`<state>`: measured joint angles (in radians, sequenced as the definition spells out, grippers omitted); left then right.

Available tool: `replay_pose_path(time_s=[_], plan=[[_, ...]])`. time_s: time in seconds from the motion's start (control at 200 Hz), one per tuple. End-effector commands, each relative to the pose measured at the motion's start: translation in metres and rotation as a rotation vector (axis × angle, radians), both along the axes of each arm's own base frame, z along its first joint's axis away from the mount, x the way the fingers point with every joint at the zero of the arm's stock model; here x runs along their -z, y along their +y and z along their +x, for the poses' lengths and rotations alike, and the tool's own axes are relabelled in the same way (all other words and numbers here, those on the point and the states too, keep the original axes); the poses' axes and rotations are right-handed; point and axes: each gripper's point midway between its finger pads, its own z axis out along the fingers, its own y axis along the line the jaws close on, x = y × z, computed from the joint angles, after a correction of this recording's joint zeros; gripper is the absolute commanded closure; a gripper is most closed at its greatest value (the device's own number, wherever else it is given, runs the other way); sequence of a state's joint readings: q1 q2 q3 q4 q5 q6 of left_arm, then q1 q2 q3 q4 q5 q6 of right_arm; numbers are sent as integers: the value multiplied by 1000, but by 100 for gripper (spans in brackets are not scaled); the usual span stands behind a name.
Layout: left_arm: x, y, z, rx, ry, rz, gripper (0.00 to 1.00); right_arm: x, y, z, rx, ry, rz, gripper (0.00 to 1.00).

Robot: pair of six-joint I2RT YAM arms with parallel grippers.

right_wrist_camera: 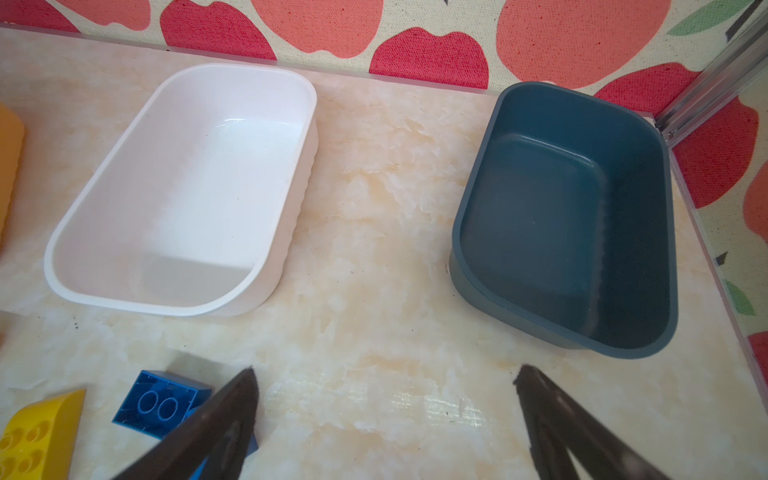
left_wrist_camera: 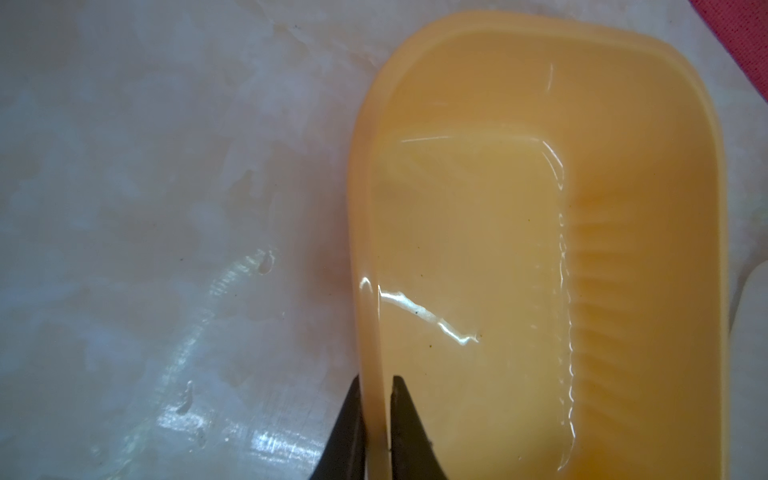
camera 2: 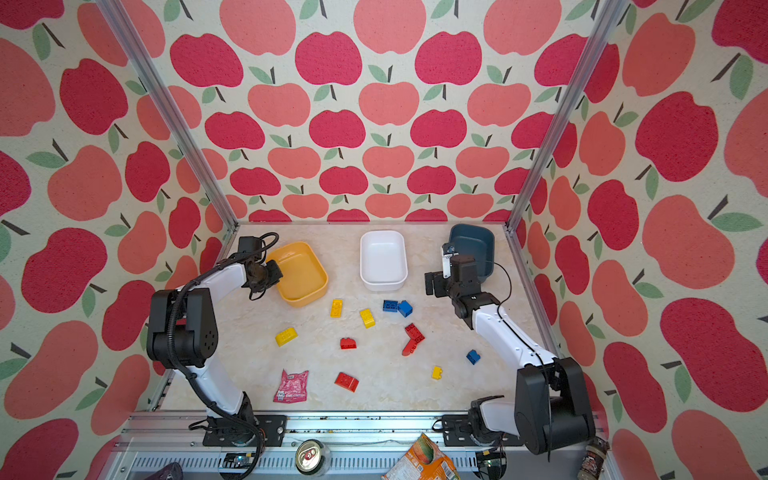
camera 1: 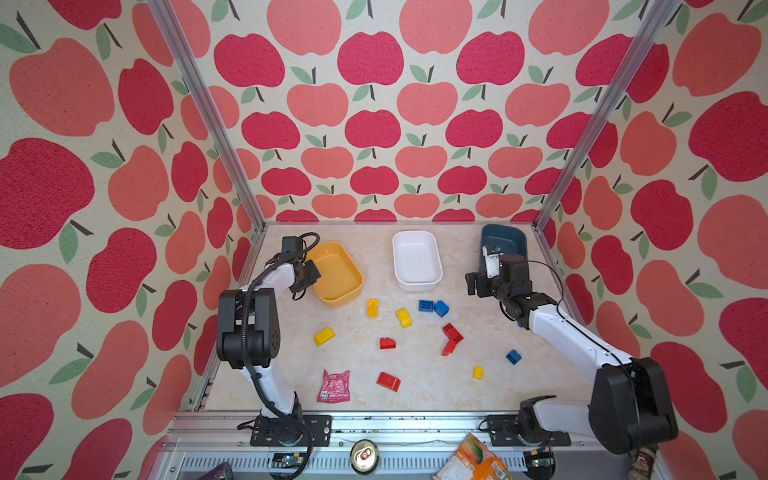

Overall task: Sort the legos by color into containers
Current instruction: 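Drag the yellow bin toward the white bin with the left gripper, then open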

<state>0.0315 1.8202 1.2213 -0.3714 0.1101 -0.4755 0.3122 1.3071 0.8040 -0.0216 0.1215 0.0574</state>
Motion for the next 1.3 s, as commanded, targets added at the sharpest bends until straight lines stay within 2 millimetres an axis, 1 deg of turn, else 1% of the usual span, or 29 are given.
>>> replay_pose_path(time_s=[0.0,0.155,0.295,0.555,0.695,0.865,1.156,1.296], plan=[[4,-1,2,26,34,31,90,-14,2,-1,5,-21,17,1],[7,-9,7,100,76,73,96,-15,2,-2,5,-23,20,1],[6,-20,16,172,83,112,100,-16,2,-1,3,-25,20,1],[6,-45,39,329,89,179,100,-15,3,-3,-4,-19,22,1],[7,-54,51,379,85,209,100,-15,3,-4,-6,-17,20,1],[8,-68,66,436,65,206,100,-14,3,-6,-11,-12,24,1],[11,-100,78,494,63,186,100,-15,4,-6,-12,-9,27,1],[10,-114,79,503,63,170,100,-15,4,-7,-12,-8,27,1]])
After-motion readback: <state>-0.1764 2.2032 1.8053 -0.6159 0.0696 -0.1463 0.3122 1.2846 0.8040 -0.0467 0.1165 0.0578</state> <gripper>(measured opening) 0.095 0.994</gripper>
